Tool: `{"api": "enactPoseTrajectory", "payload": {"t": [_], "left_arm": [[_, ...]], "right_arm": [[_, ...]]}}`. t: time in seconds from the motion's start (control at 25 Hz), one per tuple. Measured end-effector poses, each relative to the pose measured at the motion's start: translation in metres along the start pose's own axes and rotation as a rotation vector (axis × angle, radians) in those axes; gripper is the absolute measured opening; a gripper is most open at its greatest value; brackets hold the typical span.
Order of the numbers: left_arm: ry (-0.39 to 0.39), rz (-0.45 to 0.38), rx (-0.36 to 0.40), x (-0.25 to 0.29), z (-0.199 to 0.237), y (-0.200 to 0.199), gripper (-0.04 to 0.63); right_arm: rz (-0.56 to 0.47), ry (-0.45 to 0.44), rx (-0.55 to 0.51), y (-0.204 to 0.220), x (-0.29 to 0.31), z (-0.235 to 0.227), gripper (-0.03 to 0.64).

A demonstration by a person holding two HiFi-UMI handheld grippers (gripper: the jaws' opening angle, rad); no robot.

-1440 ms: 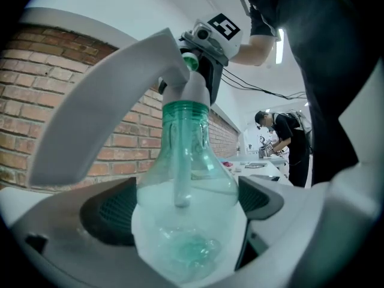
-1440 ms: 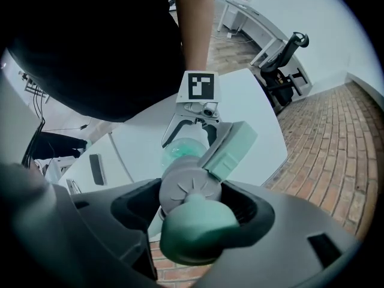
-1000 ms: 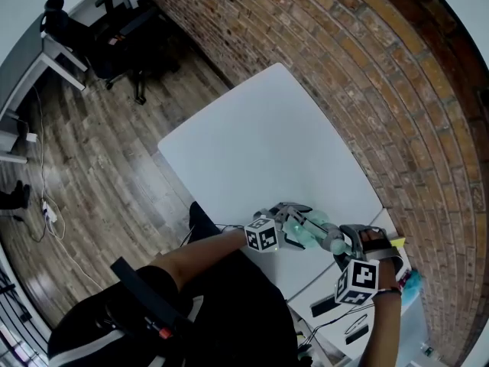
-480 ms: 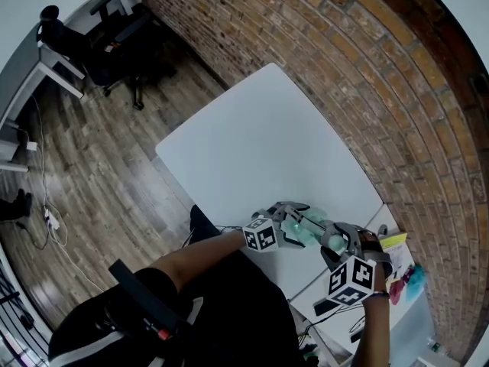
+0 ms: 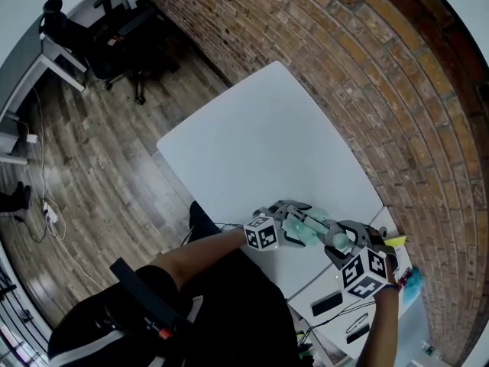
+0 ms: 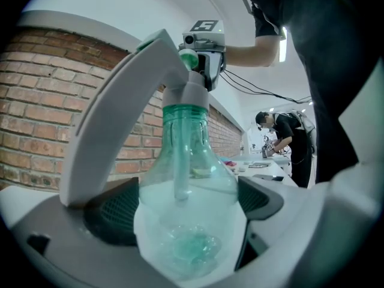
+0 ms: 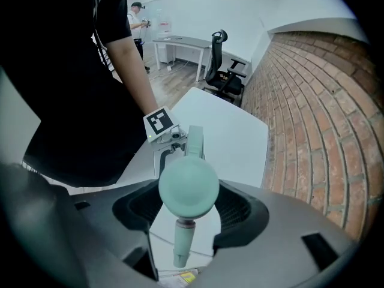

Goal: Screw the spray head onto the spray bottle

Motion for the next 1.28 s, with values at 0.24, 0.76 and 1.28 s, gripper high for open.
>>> {"api": "enactPoseTrajectory", "payload": {"t": [0.24,0.76,1.28], "left_arm": [[0.000,0.004,0.006,-0.002,-0.002,0.000,0.509],[0.004,0.017,0.017,0.001,-0.004,0.002,0.509],[0.002,0.005,0.000,0.000,-0.003,0.005,0.509]], "right_arm": [[-0.009,-0.007,0.070,-0.001,0.001,0.003,0.273],[-0.058,-0.035,0.146,0.011,0.009,-0.001,0.284],[-0.072,-0.073,0.145,0.012,0.012,-0.006,0.284]]}}
Point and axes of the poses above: the fingertips, and each gripper's own axes: x forward along the fingers, z to its left, y out of its underside, the point moved 7 cm from there along -x, backward along the fingers, and after that the axes turned 3 degrees about -z, right-handed, at the moved point
